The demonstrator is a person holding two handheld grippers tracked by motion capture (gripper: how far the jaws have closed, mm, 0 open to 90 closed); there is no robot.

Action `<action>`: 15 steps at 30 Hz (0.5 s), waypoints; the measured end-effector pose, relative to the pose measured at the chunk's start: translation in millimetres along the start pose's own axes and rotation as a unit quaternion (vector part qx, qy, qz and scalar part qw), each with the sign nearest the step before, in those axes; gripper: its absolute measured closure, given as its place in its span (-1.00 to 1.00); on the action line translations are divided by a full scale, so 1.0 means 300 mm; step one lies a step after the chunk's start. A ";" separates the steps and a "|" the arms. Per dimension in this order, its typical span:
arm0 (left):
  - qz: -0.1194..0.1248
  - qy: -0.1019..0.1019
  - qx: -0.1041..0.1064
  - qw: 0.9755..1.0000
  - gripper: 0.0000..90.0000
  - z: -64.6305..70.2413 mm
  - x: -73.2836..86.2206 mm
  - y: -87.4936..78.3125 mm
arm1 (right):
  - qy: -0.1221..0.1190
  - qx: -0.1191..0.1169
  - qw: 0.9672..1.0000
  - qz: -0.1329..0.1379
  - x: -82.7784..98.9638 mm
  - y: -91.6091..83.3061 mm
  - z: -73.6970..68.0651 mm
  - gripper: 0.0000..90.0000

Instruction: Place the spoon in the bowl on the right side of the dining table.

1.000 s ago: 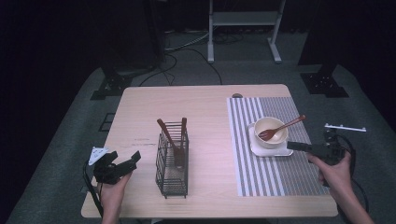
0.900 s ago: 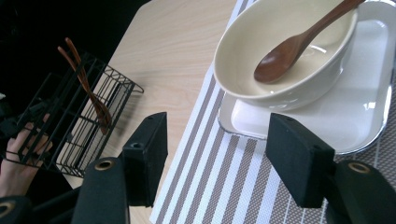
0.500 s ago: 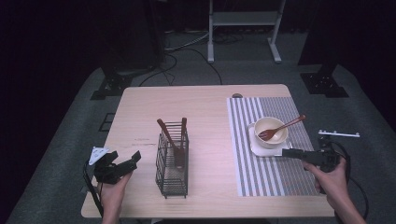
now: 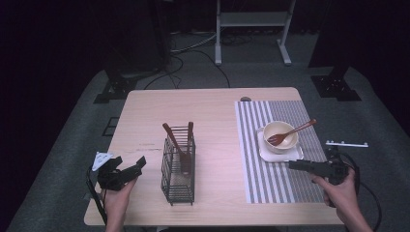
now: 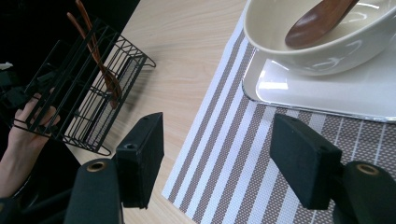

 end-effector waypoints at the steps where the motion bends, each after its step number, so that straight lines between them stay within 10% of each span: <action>1: 0.000 0.000 0.000 1.000 -0.95 0.000 0.000 0.000 | -0.002 0.000 1.000 -0.001 0.005 0.002 0.000 -0.25; 15: 0.000 0.001 0.000 1.000 -0.95 0.000 -0.001 -0.001 | -0.010 -0.002 1.000 -0.015 0.055 0.026 -0.020 -0.27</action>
Point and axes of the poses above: each handheld gripper's, and its own axes: y roughly forward along the jaws, x roughly out of its underside, z roughly to its right, the point moved 4 cm from there along y, roughly forward along the jaws, and after that the axes turned 5 degrees about -x, right-handed, at the moved point
